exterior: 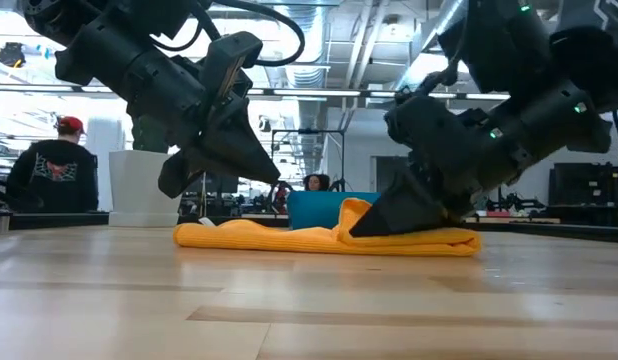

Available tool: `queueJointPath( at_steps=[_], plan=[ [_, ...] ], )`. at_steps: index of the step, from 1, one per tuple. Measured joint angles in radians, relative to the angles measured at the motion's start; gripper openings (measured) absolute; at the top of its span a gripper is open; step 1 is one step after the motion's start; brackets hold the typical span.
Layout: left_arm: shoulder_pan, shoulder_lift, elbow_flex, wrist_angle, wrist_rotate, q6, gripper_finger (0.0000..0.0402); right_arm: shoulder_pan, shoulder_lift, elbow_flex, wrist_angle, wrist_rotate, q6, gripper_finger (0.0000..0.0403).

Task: Fold microfiber towels
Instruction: Fold the orange microfiber cloth

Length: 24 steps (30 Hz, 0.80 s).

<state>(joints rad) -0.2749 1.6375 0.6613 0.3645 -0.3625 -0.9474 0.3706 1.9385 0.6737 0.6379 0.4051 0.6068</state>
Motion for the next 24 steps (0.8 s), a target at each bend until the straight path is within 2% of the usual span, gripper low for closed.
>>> queueJointPath(
  at_steps=[6,9,18,24],
  plan=[
    [0.0,0.0,0.0,-0.001,0.0,0.0,0.0,0.004,-0.067,0.051,-0.018,0.027,-0.135,0.0015],
    [0.0,0.0,0.0,-0.006,-0.001,0.0,0.0,0.0,-0.057,0.061,-0.067,0.037,-0.136,0.002],
    [0.0,0.0,0.0,-0.018,-0.001,-0.003,0.0,0.003,0.058,0.071,-0.044,0.041,-0.103,0.0016],
    [0.0,0.0,0.0,-0.018,-0.004,-0.005,0.0,-0.016,-0.015,0.068,-0.07,0.043,-0.144,0.0027]
  ],
)
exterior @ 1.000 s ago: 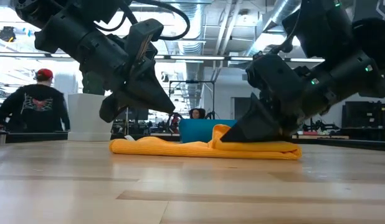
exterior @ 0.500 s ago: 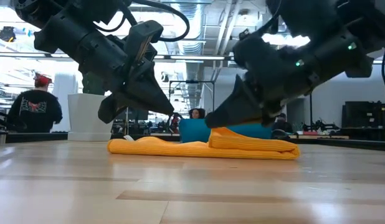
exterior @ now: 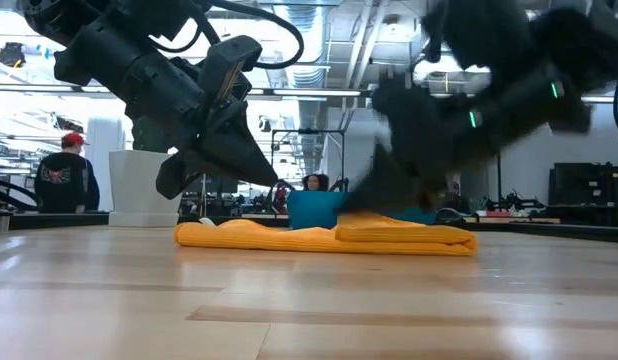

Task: Fold microfiber towels
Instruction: Fold the orange microfiber cloth

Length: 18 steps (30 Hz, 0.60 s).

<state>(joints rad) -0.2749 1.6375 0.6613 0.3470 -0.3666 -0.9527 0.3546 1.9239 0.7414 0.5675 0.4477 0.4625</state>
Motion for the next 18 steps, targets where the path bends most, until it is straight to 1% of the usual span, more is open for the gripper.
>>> queueJointPath(
  at_steps=[3,6,8,10,13,18],
  plan=[
    [0.0,0.0,0.0,0.0,-0.006,0.002,0.0,-0.006,-0.093,0.004,-0.002,0.064,-0.068,0.0032],
    [0.0,0.0,0.0,0.0,-0.008,0.002,0.0,-0.02,-0.15,0.002,-0.099,0.159,-0.103,0.0028],
    [0.0,0.0,0.0,0.001,-0.01,0.002,0.0,-0.042,-0.168,0.002,-0.165,0.191,-0.104,0.0022],
    [0.0,0.0,0.0,0.001,-0.012,0.002,0.0,-0.067,-0.168,0.002,-0.217,0.194,-0.105,0.0018],
    [0.0,0.0,0.0,0.001,-0.012,0.001,0.0,-0.106,-0.127,0.0,-0.232,0.182,-0.105,0.0018],
    [0.0,0.0,0.0,0.002,-0.011,-0.003,0.0,-0.169,-0.065,0.0,-0.185,0.172,-0.105,0.003]
  ],
)
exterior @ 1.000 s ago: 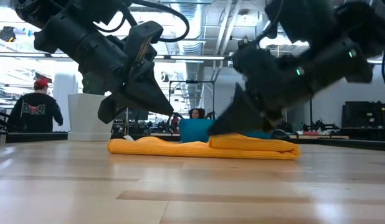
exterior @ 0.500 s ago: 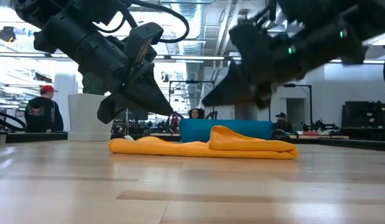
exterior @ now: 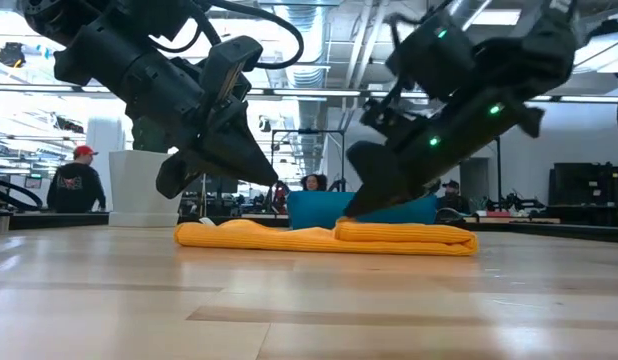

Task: Fold microfiber towels
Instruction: Fold the orange microfiber cloth

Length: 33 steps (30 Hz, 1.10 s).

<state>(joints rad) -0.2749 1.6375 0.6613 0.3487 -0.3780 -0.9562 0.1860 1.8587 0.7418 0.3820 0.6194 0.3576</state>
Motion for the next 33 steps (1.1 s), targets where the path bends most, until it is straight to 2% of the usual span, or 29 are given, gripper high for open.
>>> queueJointPath(
  at_steps=[7,10,13,18,23,26,30,33],
  plan=[
    [0.0,-0.001,0.0,0.008,0.014,-0.008,0.0,-0.052,0.063,0.002,0.034,-0.126,0.024,0.0019],
    [0.0,-0.019,0.0,-0.004,0.036,-0.01,0.0,-0.053,0.05,0.002,0.023,-0.135,0.025,0.0017],
    [0.0,-0.07,0.0,-0.061,0.037,-0.006,0.0,-0.051,-0.017,-0.001,0.012,-0.117,-0.009,0.0019],
    [0.0,-0.206,0.0,-0.188,0.008,0.025,0.0,-0.044,-0.205,0.001,0.002,-0.082,-0.074,0.0029],
    [-0.033,-0.313,0.0,-0.283,0.026,0.002,0.0,0.041,-0.306,-0.031,0.02,-0.094,-0.075,0.0026],
    [-0.082,-0.313,0.0,-0.322,-0.04,-0.033,0.0,0.12,-0.262,-0.086,0.112,-0.095,-0.044,0.002],
    [-0.15,-0.254,0.0,-0.342,-0.164,-0.111,0.0,0.205,-0.119,-0.11,0.253,-0.099,-0.023,0.0019],
    [-0.18,-0.192,0.0,-0.326,-0.22,-0.18,0.0,0.222,-0.01,-0.085,0.332,-0.1,0.008,0.0024]
  ],
)
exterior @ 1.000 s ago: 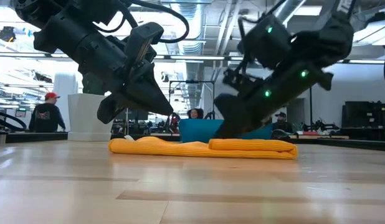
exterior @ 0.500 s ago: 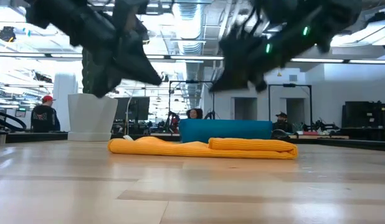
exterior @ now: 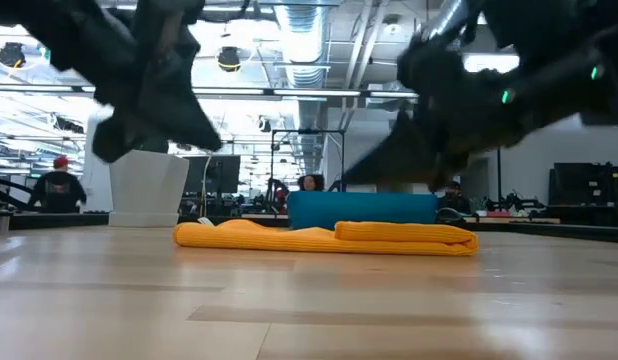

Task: Fold microfiber towels
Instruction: Fold the orange microfiber cloth

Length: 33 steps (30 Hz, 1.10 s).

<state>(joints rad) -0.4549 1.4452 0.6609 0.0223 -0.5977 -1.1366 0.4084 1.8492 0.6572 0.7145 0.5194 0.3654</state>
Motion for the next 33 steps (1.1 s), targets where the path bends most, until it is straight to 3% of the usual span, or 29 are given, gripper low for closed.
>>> queueJointPath(
  at_steps=[8,19,24,33],
  plan=[
    [-0.007,0.153,0.0,0.056,-0.033,-0.098,0.0,-0.023,0.196,0.05,0.043,-0.011,0.152,0.0017],
    [-0.015,0.171,0.0,-0.132,-0.086,-0.35,0.0,-0.018,0.065,0.048,0.04,-0.046,0.088,0.0028],
    [-0.016,0.212,0.0,-0.103,-0.059,-0.326,0.0,-0.018,0.032,0.057,0.059,-0.043,-0.003,0.0018],
    [-0.018,0.317,0.006,-0.019,-0.002,-0.363,0.0,-0.025,0.055,0.059,0.05,-0.042,0.031,0.0032]
  ],
)
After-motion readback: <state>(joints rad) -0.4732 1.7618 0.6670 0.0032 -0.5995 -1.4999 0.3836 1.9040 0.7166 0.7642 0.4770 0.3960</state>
